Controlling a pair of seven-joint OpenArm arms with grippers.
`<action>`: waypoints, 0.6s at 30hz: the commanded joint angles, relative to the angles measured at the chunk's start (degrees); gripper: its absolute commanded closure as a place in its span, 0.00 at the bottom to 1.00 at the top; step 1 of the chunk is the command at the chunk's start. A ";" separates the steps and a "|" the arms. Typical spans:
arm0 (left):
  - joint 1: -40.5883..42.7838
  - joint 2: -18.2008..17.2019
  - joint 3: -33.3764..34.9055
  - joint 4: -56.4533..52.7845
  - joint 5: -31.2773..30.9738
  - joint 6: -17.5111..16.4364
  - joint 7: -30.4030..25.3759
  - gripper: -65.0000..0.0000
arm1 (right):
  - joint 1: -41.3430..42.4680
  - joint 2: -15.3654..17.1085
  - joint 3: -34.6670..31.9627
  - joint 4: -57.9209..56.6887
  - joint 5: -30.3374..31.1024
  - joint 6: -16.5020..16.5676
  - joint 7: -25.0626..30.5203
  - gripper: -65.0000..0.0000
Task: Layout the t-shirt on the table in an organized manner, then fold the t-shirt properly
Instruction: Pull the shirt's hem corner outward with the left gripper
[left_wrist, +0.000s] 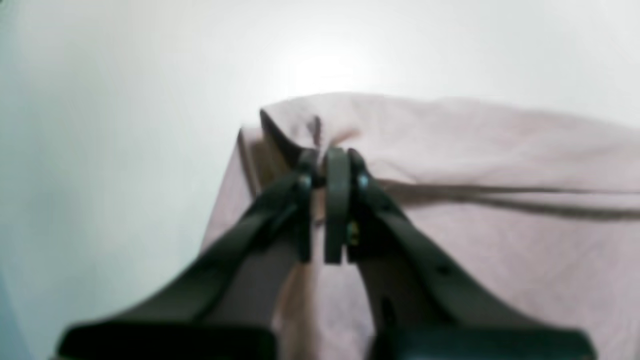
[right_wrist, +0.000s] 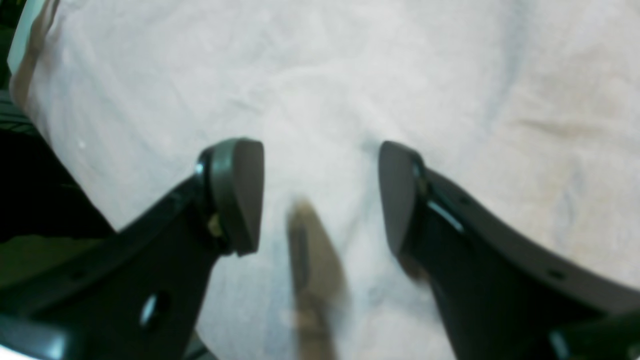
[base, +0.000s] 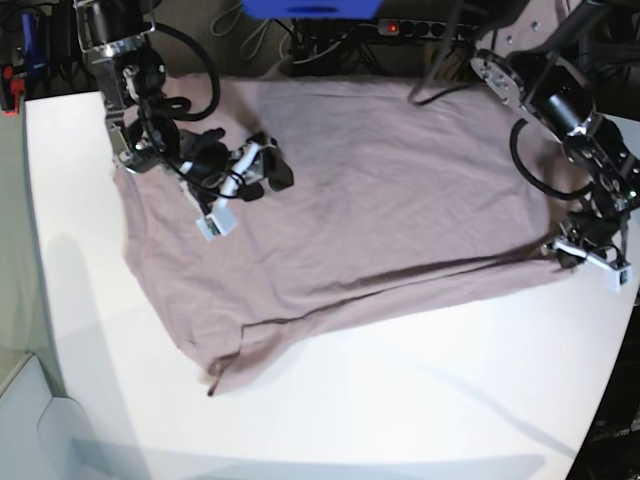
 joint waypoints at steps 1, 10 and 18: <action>-2.38 -1.02 0.20 1.24 -0.92 -0.40 -1.19 0.99 | 0.52 0.67 0.35 0.55 -0.23 0.22 -0.09 0.44; -8.97 -2.60 5.48 0.19 -0.66 0.21 -1.89 0.99 | 0.52 1.55 0.17 0.55 -0.23 0.22 -0.09 0.44; -16.71 -6.03 8.99 -13.26 -0.39 2.50 -9.89 0.99 | 0.52 1.82 0.35 0.55 -0.23 0.22 -0.09 0.44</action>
